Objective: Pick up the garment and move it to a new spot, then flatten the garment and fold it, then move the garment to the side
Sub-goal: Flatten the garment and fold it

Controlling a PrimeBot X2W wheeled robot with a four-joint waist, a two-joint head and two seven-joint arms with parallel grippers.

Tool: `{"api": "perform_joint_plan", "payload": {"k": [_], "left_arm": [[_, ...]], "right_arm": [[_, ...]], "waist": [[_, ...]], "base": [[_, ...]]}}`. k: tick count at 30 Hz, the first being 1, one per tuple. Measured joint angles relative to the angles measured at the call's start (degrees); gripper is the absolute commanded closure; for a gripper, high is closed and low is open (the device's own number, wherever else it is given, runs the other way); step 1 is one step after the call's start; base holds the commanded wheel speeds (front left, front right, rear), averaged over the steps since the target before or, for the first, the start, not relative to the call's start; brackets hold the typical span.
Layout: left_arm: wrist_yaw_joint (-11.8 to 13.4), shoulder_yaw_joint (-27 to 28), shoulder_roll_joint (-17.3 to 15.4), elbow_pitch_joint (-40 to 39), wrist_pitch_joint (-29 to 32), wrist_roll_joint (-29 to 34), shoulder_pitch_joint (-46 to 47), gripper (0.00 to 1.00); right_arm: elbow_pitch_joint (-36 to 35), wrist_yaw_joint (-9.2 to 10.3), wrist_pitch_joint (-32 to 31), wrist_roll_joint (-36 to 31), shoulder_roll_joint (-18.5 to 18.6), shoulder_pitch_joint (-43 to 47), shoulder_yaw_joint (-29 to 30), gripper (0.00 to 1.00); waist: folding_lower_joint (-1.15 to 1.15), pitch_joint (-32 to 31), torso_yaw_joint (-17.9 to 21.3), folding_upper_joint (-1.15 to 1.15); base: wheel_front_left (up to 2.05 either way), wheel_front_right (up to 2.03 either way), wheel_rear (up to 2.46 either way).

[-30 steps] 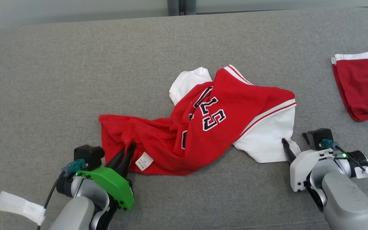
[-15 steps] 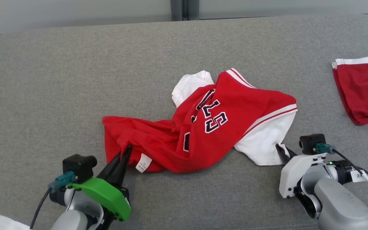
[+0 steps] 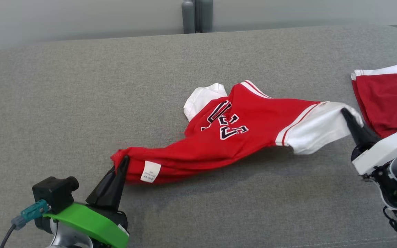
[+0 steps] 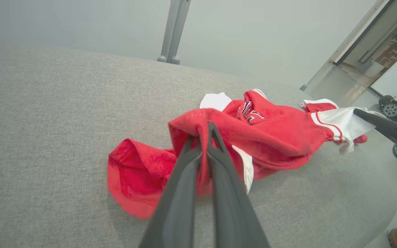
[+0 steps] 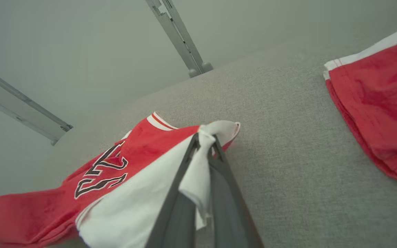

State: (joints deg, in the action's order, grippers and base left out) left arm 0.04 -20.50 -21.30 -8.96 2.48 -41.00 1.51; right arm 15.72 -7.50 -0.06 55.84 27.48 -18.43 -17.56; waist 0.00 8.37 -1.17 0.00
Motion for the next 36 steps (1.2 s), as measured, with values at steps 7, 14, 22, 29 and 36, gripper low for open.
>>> {"api": "perform_joint_plan", "payload": {"k": [7, 14, 22, 29, 36], "left_arm": [[0.51, 0.04, -0.7, -10.7, 4.55, -4.65, -1.54, 0.97], [1.75, 0.62, -1.69, -19.83, 10.37, -9.65, -1.58, 1.0], [1.96, 2.65, -3.74, -20.15, 16.84, -10.94, 12.09, 1.0], [1.58, 5.42, -1.56, -6.08, 19.44, -12.13, 35.51, 1.0], [-0.71, 2.5, -0.02, 18.94, 17.67, -1.92, 66.29, 1.0]], "right_arm": [[-13.97, 0.02, -2.01, 10.46, 1.24, 2.33, 12.46, 1.0], [-24.19, 0.02, -6.82, 15.81, 0.43, 0.1, 22.26, 1.0], [-23.07, 0.02, -14.07, 11.87, -2.94, -14.51, 28.96, 1.0], [-9.21, 0.02, -18.9, -3.57, -9.96, -36.23, 31.87, 1.0], [12.22, 0.02, -8.83, -26.61, -22.29, -66.46, 43.5, 1.0]], "waist": [[0.0, -1.62, 0.28, 0.0], [0.0, -0.62, 0.2, 0.0], [0.0, 4.18, -0.52, 0.0], [0.0, 9.99, -1.57, 0.0], [-0.01, 17.84, -2.83, 0.0]], "base": [[0.0, 0.0, 0.0], [0.0, 0.0, 0.0], [0.0, 0.0, 0.0], [0.0, 0.0, 0.0], [0.0, 0.0, 0.0]]}}
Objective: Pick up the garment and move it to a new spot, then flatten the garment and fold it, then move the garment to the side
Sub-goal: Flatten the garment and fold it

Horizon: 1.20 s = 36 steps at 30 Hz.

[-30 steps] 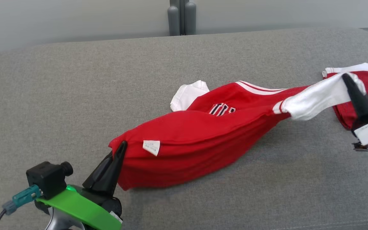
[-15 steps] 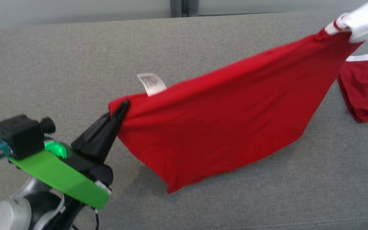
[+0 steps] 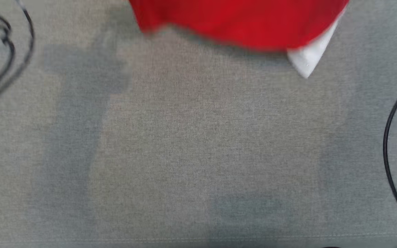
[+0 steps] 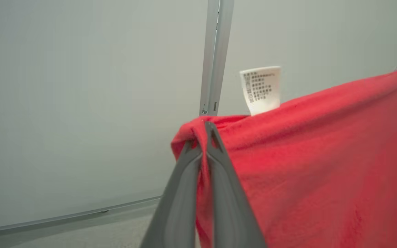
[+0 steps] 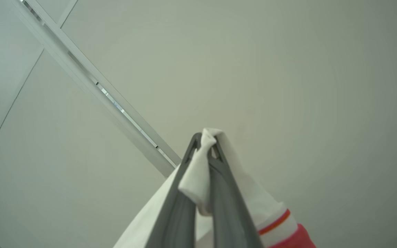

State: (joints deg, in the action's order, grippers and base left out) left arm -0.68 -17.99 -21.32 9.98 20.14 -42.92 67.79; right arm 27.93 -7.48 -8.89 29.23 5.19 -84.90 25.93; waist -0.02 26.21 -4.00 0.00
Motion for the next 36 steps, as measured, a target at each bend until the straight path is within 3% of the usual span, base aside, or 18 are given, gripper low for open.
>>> {"api": "perform_joint_plan", "payload": {"k": [3, 6, 12, 17, 23, 26, 30, 36], "left_arm": [[-0.97, -0.65, 1.51, 9.47, -6.78, 4.77, 9.7, 1.0], [-2.02, -0.78, 2.1, 17.01, -15.22, 8.58, 16.32, 1.0], [-5.27, -0.98, 1.66, 29.38, -28.41, 10.48, 20.86, 1.0], [-6.64, -4.63, 0.73, 34.98, -34.05, 9.98, 11.08, 1.0], [-6.65, -8.39, -1.56, 31.27, -34.94, 4.81, -7.9, 1.0], [-6.71, -6.78, -3.31, 24.9, -35.11, 4.32, -16.71, 1.0], [-6.73, -3.92, -2.9, 17.15, -35.18, 4.95, -29.63, 1.0], [-5.79, 2.89, -1.76, 8.86, -35.19, 6.65, -48.44, 1.0]], "right_arm": [[6.12, -0.01, 5.48, -5.61, -1.76, -10.53, 3.32, 1.0], [10.56, -0.01, 9.13, -7.91, -2.26, -16.95, 2.53, 1.0], [16.22, -0.01, 11.36, 0.85, -2.42, -18.31, -8.34, 1.0], [14.14, 0.0, 10.63, 7.22, -2.4, -0.18, -15.37, 1.0], [4.24, 0.0, 6.46, 13.4, -0.84, 24.08, -24.15, 1.0], [-3.88, 0.0, 3.48, 18.49, 1.66, 36.2, -26.02, 1.0], [-15.12, -0.01, 0.11, 24.69, 4.44, 53.3, -24.69, 1.0], [-26.05, -0.02, -3.74, 22.84, 5.01, 74.1, -25.3, 1.0]], "waist": [[0.0, 3.13, -0.33, 0.0], [0.01, 6.0, -0.49, 0.0], [0.01, 10.62, 0.35, 0.0], [0.01, 11.38, 2.1, 0.0], [0.01, 8.63, 3.78, 0.0], [0.02, 6.26, 4.22, 0.0], [0.02, 2.28, 4.25, 0.0], [0.02, -4.82, 3.93, 0.0]], "base": [[0.0, 0.0, 0.0], [0.0, 0.0, 0.0], [0.0, 0.0, 0.0], [0.0, 0.0, 0.0], [0.0, 0.0, 0.0], [0.0, 0.0, 0.0], [0.0, 0.0, 0.0], [0.0, 0.0, 0.0]]}}
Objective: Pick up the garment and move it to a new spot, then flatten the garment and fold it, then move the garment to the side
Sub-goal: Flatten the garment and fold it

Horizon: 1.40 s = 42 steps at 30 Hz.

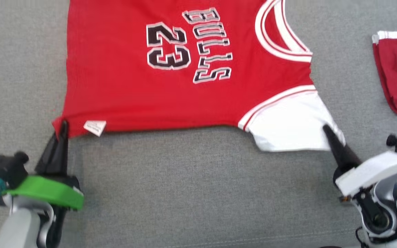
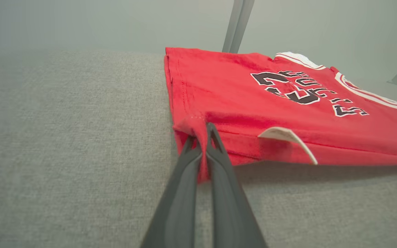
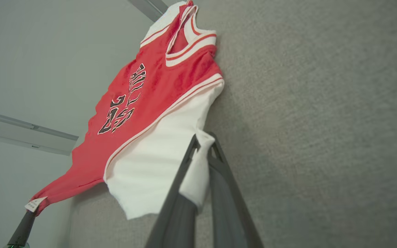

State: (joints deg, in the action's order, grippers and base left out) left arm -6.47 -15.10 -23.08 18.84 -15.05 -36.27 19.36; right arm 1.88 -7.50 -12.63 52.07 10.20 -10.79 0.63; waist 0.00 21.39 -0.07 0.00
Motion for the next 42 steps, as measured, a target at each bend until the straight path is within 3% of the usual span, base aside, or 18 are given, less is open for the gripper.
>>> {"api": "perform_joint_plan", "payload": {"k": [9, 17, 22, 28, 32, 36, 42], "left_arm": [[2.44, 4.54, 5.84, -9.56, 0.01, 0.16, -24.98, 1.0], [2.87, 5.41, 10.34, -15.1, 0.01, -1.43, -34.3, 1.0], [4.14, 6.13, 9.24, -20.58, 3.44, -2.66, -33.95, 1.0], [4.61, 5.16, 4.87, -25.09, 16.4, -5.38, -26.41, 1.0], [6.13, 4.63, 3.44, -23.06, 23.82, -6.97, -20.05, 1.0], [7.5, 4.26, 1.92, -19.13, 27.21, -6.19, -14.67, 1.0], [6.41, 0.96, 2.7, -12.99, 30.6, -5.68, -8.3, 1.0]], "right_arm": [[-3.15, 0.01, -0.36, -6.73, 0.51, 19.26, -3.28, 1.0], [-4.56, 0.01, -1.05, -4.67, 4.5, 28.93, -3.66, 1.0], [-8.0, 0.01, -2.88, -2.02, 3.89, 22.46, -0.93, 1.0], [-8.36, 0.01, -8.14, -0.16, 2.02, 11.59, 1.66, 1.0], [-5.77, 0.01, -11.69, -1.72, 1.41, 5.03, 0.58, 1.0], [-1.15, 0.01, -12.96, -4.1, 0.68, -0.59, -1.51, 1.0], [5.6, 0.02, -12.69, -6.95, 1.49, -3.63, -3.49, 1.0]], "waist": [[0.0, -8.98, 0.7, 0.0], [0.0, -11.87, 0.31, 0.0], [0.0, -10.36, 0.33, 0.0], [0.0, -7.29, 0.32, 0.0], [0.0, -5.99, -0.08, 0.0], [0.0, -5.47, -0.2, 0.0], [0.0, -5.7, -1.6, 0.0]], "base": [[0.0, 0.0, 0.0], [0.0, 0.0, 0.0], [0.0, 0.0, 0.0], [0.0, 0.0, 0.0], [0.0, 0.0, 0.0], [0.0, 0.0, 0.0], [0.0, 0.0, 0.0]]}}
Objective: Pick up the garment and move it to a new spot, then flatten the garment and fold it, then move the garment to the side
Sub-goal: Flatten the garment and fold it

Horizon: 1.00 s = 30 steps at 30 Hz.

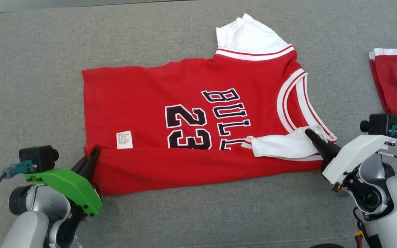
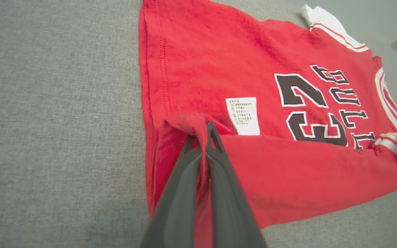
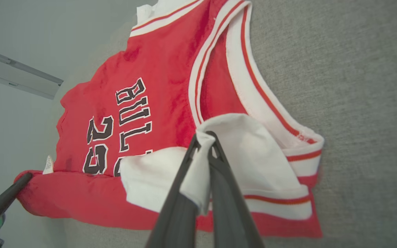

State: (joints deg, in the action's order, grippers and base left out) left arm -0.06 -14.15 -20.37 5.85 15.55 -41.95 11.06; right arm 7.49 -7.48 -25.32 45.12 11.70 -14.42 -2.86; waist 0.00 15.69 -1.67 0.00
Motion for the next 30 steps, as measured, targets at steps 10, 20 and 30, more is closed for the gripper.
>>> {"api": "perform_joint_plan", "payload": {"k": [10, 20, 30], "left_arm": [[-1.96, -2.08, 1.69, 6.35, -1.01, 0.77, 4.98, 1.0], [-1.96, -3.25, 2.45, 11.13, -2.24, 1.98, 6.48, 0.0], [3.87, -0.62, -0.05, 5.99, -9.23, 5.9, 0.58, 0.0]], "right_arm": [[5.48, 0.0, 2.69, -0.49, 0.71, -4.98, 1.52, 1.0], [10.43, 0.0, 7.1, -5.11, -0.46, -9.43, 3.41, 0.0], [4.47, -0.01, 10.13, -13.07, 6.33, -4.26, 0.2, 0.0]], "waist": [[0.0, -0.28, -1.31, 0.0], [0.0, -0.91, -1.09, 0.0], [0.0, -3.03, 0.38, 0.0]], "base": [[0.0, 0.0, 0.0], [0.0, 0.0, 0.0], [0.0, 0.0, 0.0]]}}
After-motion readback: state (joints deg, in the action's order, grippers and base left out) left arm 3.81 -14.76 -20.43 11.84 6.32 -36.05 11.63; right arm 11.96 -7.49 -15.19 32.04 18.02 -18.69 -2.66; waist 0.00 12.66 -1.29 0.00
